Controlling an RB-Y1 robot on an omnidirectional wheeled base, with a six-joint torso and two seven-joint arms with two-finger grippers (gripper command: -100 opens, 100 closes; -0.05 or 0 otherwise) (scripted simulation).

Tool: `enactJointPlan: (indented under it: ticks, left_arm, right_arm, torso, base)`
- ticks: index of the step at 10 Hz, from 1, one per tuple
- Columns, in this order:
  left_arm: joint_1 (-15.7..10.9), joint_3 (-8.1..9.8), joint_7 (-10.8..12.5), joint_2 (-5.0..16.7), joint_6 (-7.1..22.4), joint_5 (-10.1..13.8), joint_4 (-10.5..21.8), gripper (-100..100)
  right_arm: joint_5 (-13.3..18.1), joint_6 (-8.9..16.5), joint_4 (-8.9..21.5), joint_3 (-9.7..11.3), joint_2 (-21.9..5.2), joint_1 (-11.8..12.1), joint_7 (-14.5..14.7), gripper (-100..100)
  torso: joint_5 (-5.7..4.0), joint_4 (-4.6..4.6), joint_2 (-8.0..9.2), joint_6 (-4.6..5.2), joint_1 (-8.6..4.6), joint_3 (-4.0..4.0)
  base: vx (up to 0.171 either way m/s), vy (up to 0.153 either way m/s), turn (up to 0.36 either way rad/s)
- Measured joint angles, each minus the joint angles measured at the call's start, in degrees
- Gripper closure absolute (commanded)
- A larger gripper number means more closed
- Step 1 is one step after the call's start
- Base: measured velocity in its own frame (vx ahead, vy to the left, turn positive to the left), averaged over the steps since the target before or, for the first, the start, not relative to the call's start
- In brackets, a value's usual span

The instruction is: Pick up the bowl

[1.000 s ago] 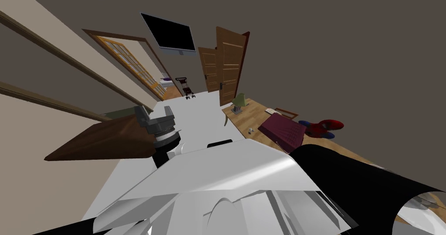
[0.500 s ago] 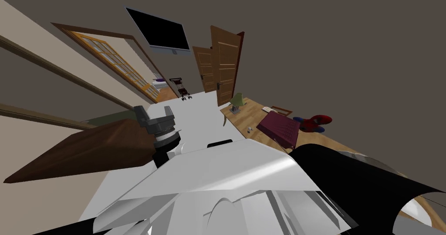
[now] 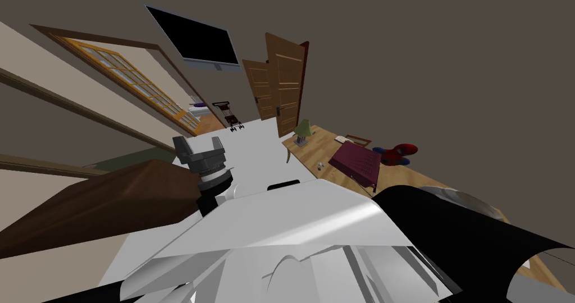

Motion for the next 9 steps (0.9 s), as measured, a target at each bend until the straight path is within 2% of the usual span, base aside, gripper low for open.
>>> enactJointPlan:
  ticks: [1,2,3,4,5,7,8,9]
  left_arm:
    - [-0.01,0.00,0.00,0.00,0.00,0.00,0.00,0]
    - [-0.01,-0.01,0.00,0.00,0.00,0.00,0.00,0]
    - [-0.01,0.00,0.00,0.00,0.00,0.00,0.00,0]
    - [0.00,0.00,0.00,0.00,0.00,0.00,0.00,0]
    - [0.00,0.00,0.00,0.00,0.00,0.00,0.00,0]
    - [-0.01,-0.01,0.00,0.00,0.00,0.00,0.00,0]
    - [0.00,0.00,0.00,0.00,0.00,0.00,0.00,0]
    - [-0.01,0.00,0.00,0.00,0.00,0.00,0.00,0]
  right_arm:
    - [0.29,0.19,-0.10,0.35,-0.62,-0.53,-0.87,100]
    - [0.31,-0.33,1.16,0.11,-0.73,-1.59,-0.19,100]
    - [0.25,-0.93,2.65,-0.20,-0.75,-2.50,0.66,100]
    - [0.80,-0.83,2.32,0.41,-1.51,-3.10,0.32,100]
    - [1.32,-2.51,6.77,0.21,-2.91,-6.81,1.60,100]
    - [1.83,-2.69,5.45,1.00,-3.91,-6.16,0.74,100]
    - [2.78,-1.48,2.07,2.72,-5.14,-5.20,-2.01,100]
    - [2.86,-2.16,4.48,2.33,-5.53,-7.02,-1.55,100]
  torso:
    - [0.01,0.01,-0.02,-0.06,0.04,-0.01]
    - [0.03,0.01,-0.02,-0.10,0.02,-0.01]
    - [0.05,-0.01,0.00,-0.07,-0.01,-0.01]
    - [0.05,-0.03,-0.01,0.05,0.04,-0.02]
    - [0.11,-0.05,-0.04,0.04,0.12,-0.05]
    - [0.18,-0.05,-0.09,-0.10,0.18,-0.07]
    - [0.19,-0.07,-0.09,0.01,0.20,-0.08]
    - [0.22,-0.08,-0.09,-0.01,0.22,-0.08]
  base:
    - [0.009,0.017,-0.004]
    - [0.003,0.003,0.026]
    - [0.020,0.009,-0.237]
    - [0.032,0.033,-0.358]
    - [0.029,0.037,-0.092]
    - [0.018,0.017,-0.069]
    - [0.022,0.023,-0.129]
    - [0.024,0.029,-0.199]
